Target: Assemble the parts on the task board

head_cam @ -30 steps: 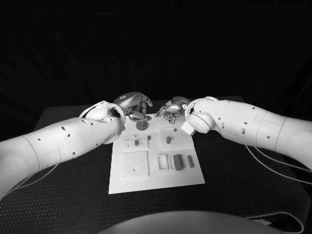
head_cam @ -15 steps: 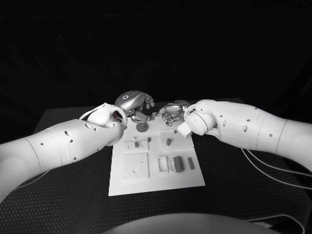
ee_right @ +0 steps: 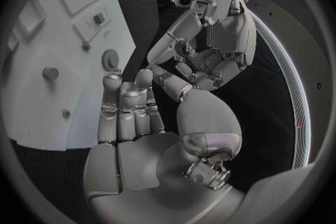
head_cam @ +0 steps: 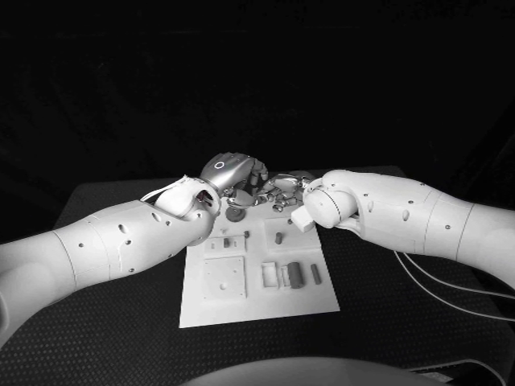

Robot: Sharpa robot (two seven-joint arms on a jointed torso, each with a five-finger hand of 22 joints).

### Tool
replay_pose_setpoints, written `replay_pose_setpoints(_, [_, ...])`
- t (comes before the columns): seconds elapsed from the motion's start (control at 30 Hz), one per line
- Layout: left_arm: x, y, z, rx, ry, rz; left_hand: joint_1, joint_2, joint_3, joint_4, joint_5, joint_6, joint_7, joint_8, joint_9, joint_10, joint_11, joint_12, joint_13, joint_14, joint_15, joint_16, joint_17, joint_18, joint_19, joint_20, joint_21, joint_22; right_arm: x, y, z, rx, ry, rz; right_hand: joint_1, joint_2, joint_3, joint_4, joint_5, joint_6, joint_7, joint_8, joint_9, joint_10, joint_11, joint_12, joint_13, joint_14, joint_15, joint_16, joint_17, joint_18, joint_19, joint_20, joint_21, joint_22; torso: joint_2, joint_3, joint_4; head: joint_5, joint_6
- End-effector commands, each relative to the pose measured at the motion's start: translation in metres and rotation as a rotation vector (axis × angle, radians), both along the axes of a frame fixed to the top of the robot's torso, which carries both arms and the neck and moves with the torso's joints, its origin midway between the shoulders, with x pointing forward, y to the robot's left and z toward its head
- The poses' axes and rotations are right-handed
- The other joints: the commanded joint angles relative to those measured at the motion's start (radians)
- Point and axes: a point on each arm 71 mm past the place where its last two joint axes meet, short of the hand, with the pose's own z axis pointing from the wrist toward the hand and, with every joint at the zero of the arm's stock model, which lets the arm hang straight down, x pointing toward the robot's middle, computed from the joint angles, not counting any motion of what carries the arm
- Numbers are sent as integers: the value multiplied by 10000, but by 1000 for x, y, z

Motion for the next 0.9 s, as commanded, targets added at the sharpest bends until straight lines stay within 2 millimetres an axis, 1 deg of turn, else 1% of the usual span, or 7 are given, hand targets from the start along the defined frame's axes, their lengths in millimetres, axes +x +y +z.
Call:
replay_pose_setpoints(0.03, [-1,-3,-1,373,-98,-68,148,122,120,8,66,96,-26,61,16,-11,-71,135,56,63,-71,100,27,24,127,-15,26,162,0,-1,0,106,3,-114,8,-83,47,9,17,467,402,93,384,49,-4,39,-14,7,-42,39,7,155,54,-42,47,177,6,4,12,-21,3])
replay_pose_setpoints(0.27, [0,-2,-3,783,-37,57,504,232,418,-4,85,212,-76,102,26,87,-122,214,13,189,-124,217,74,-19,281,-107,113,228,-1,-1,0,95,-38,-59,9,-81,51,8,18,470,400,92,387,51,-6,37,-15,9,-44,38,6,155,54,-45,47,176,8,3,8,-20,-8])
replay_pose_setpoints(0.3, [0,-2,-4,863,-21,90,546,234,446,-4,83,243,-94,112,27,164,-146,311,52,218,-143,253,91,-25,324,-129,149,238,-1,-1,0,89,-46,-50,9,-81,51,8,18,470,400,92,387,51,-7,36,-15,9,-44,37,6,155,54,-45,47,175,7,3,5,-20,-8])
replay_pose_setpoints(0.37, [1,-2,-5,1029,45,197,593,235,456,8,77,297,-151,116,20,349,-213,791,318,294,-210,379,149,-44,427,-191,264,248,-2,0,0,97,-40,-15,9,-80,52,8,19,471,399,93,388,52,-7,36,-16,9,-45,37,6,155,54,-46,48,175,9,1,6,-20,-13])
replay_pose_setpoints(0.43, [2,-2,-5,1102,22,261,595,219,452,27,73,264,-162,62,-14,243,-232,1249,617,295,-226,444,178,-82,426,-241,344,244,-3,1,1,105,-42,48,9,-80,53,7,19,472,398,92,389,52,-8,35,-16,10,-46,37,6,155,54,-47,48,175,11,2,9,-14,-15])
replay_pose_setpoints(0.57, [3,-1,-6,1222,-28,496,648,240,487,35,78,247,-169,24,-37,182,-243,1556,803,341,-244,512,199,-90,472,-284,443,246,-5,2,2,111,-53,160,9,-80,54,7,19,473,397,92,391,54,-9,34,-16,11,-47,36,5,155,54,-48,48,174,7,-4,12,-17,-18])
replay_pose_setpoints(0.9, [4,-4,-8,1385,137,462,649,286,557,115,75,266,-173,9,-46,106,-250,1366,655,491,-254,583,204,-63,566,-316,576,240,-8,5,2,166,-36,334,8,-79,56,6,19,475,395,91,395,56,-12,31,-18,13,-51,35,5,155,54,-51,50,173,6,-9,8,-8,-38])
